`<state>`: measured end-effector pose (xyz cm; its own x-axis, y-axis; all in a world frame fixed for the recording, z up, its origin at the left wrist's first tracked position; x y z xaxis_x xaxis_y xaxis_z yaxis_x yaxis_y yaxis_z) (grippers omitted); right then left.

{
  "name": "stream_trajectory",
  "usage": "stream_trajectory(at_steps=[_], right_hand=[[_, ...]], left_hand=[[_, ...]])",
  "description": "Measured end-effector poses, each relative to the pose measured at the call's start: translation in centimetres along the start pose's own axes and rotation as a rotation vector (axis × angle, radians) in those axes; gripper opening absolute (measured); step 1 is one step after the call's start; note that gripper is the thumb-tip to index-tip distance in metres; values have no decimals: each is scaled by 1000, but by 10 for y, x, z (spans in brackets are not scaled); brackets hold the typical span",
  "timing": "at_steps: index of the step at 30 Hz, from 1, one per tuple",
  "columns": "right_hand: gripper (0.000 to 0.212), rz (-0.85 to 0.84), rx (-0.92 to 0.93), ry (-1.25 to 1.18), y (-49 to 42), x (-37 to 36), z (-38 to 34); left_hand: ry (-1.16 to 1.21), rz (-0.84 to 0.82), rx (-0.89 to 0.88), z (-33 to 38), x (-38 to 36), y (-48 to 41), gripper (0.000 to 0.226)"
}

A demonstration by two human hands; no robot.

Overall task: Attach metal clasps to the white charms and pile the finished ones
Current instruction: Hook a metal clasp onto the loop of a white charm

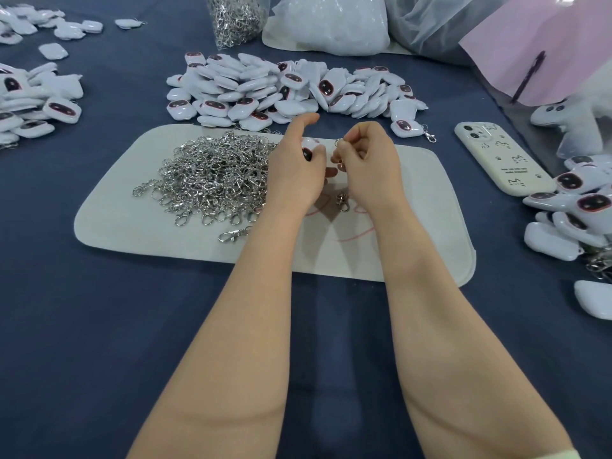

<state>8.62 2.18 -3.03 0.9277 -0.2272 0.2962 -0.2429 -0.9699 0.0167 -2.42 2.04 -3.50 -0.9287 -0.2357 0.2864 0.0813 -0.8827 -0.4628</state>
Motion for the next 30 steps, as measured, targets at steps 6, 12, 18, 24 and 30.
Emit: stream_trajectory(at_steps=[6,12,18,24,30], right_hand=[[25,-9,3,-16,0,-2,-1],[23,-34,-24,-36,1,-2,-2],[20,-49,-36,-32,1,-2,-4],[11,-26,6,99,0,-5,-3],[9,14,69,141,1,-6,-2]], left_hand=[[-212,-84,-114,2,-3,-3,12],[-250,-38,-130,5,-1,-1,15],[-282,-19,-145,7,-1,0,15],[-312,2,-138,8,-1,-1,14],[-332,-12,-128,7,-2,-1,14]])
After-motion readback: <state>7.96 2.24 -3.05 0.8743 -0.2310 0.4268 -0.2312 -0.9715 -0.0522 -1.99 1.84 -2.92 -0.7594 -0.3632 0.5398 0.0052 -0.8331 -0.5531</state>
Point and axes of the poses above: each hand's wrist, its own y-axis away from the middle knuckle, its own x-axis out of the back of the hand, z = x × y, the point moved 2 cm from there along -y, towards the middle knuckle, and after that the axes turned 15 degrees about -x, right-handed, at the moved point
